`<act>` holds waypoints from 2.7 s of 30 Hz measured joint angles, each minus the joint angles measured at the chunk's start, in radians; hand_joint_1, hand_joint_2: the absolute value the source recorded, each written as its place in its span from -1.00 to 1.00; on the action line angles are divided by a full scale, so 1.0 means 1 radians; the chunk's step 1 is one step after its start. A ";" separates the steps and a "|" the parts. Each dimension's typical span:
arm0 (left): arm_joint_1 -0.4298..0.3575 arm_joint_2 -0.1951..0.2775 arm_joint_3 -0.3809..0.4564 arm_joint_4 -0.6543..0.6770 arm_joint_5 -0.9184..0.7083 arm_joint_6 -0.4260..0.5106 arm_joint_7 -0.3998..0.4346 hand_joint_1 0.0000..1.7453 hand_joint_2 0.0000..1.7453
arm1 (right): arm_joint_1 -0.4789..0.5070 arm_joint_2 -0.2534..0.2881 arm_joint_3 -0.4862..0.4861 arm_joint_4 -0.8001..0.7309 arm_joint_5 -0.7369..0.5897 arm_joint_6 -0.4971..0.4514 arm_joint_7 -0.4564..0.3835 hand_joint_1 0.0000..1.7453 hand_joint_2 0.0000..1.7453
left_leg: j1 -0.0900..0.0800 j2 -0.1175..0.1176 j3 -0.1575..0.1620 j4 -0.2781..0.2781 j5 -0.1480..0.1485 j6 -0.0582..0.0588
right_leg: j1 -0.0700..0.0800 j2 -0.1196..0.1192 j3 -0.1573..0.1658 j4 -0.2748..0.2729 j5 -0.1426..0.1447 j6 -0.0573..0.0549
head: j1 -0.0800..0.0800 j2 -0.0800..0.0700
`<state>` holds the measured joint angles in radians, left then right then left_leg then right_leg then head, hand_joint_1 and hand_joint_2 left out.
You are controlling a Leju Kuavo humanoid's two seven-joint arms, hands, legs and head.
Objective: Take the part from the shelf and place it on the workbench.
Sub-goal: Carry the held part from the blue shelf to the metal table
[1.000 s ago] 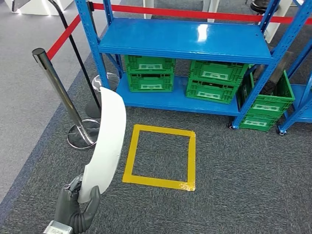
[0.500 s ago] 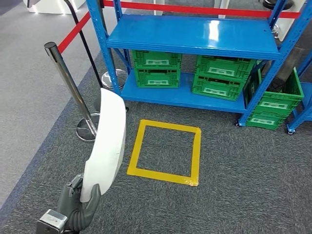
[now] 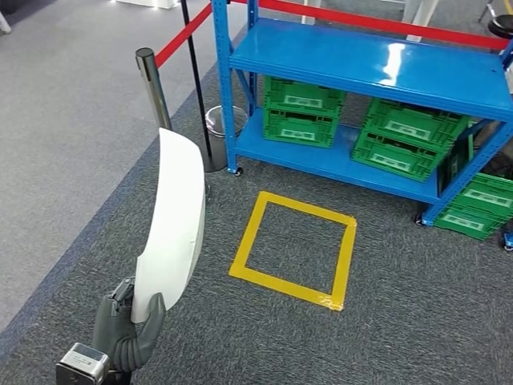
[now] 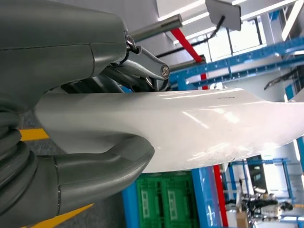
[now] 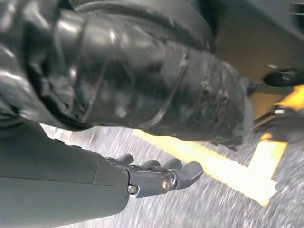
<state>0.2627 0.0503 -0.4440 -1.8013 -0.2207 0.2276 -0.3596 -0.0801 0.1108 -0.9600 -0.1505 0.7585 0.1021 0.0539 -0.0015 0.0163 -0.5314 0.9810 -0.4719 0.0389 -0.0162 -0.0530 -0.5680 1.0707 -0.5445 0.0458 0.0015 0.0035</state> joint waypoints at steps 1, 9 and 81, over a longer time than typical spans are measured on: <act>-0.001 0.000 -0.001 0.000 0.001 0.002 -0.002 1.00 1.00 | 0.010 0.005 -0.023 -0.030 -0.036 0.007 0.004 -1.00 -1.00 | -0.001 -0.009 -0.005 0.000 0.004 0.005 | 0.000 0.025 -0.027 0.064 -0.038 0.000 | 0.002 0.000; 0.009 0.001 -0.001 0.000 0.011 0.002 -0.014 1.00 1.00 | 0.085 0.110 -0.205 -0.452 -0.216 0.053 0.075 -1.00 -1.00 | -0.014 -0.103 -0.029 0.018 0.016 0.004 | 0.004 0.125 0.043 -0.046 0.029 -0.025 | 0.004 0.000; 0.187 -0.127 0.177 -0.186 -0.122 0.009 -0.025 1.00 1.00 | 0.562 0.181 0.900 -1.826 -0.504 -0.457 -0.755 -1.00 -1.00 | 0.015 -0.031 -0.166 0.308 -0.132 -0.054 | -0.006 0.023 0.057 -0.092 0.045 -0.037 | -0.024 0.000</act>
<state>0.4494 -0.0766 -0.2667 -1.9875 -0.3422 0.2370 -0.3849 0.4820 0.2918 -0.0599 -1.9765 0.2546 -0.3546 -0.7012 0.0136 -0.0152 -0.6975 1.2889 -0.6043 -0.0155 -0.0219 -0.0296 -0.5114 0.9792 -0.4994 0.0092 -0.0223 0.0034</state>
